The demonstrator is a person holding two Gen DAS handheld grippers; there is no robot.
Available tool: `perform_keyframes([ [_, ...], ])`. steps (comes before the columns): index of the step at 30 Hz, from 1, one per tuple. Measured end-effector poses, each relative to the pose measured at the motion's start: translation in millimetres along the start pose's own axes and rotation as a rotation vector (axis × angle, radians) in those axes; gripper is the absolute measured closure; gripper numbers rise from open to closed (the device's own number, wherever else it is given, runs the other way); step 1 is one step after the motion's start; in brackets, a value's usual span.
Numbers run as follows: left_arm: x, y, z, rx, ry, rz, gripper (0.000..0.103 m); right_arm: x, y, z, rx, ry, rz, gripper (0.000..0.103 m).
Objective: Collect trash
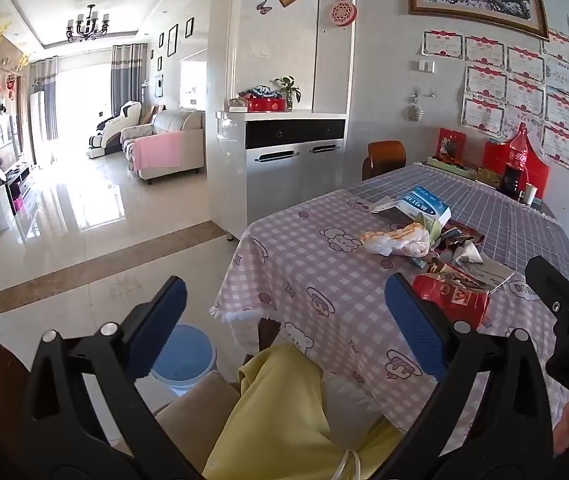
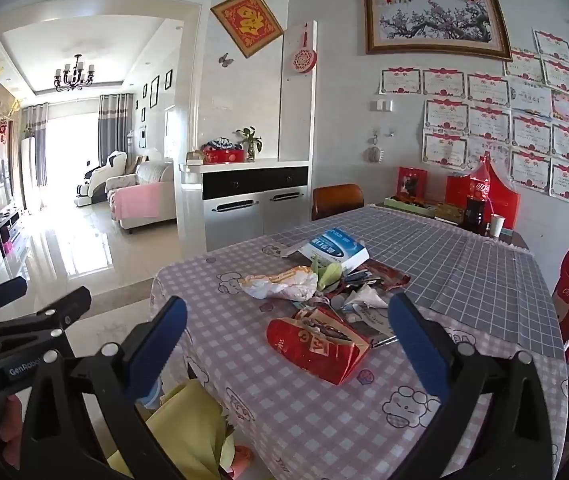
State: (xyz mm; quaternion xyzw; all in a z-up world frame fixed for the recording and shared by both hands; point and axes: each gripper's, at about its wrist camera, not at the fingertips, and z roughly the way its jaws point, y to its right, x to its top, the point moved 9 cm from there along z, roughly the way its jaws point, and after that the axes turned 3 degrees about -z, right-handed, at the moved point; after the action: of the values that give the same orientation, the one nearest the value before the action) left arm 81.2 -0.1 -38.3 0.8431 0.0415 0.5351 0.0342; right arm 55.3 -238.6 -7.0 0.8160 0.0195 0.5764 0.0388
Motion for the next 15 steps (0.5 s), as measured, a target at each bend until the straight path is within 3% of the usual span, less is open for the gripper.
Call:
perform_keyframes([
  [15,3.2,-2.4,-4.6,0.011,0.019,0.007,0.006,4.9,-0.6,6.5,0.013,-0.01,-0.001,0.004],
])
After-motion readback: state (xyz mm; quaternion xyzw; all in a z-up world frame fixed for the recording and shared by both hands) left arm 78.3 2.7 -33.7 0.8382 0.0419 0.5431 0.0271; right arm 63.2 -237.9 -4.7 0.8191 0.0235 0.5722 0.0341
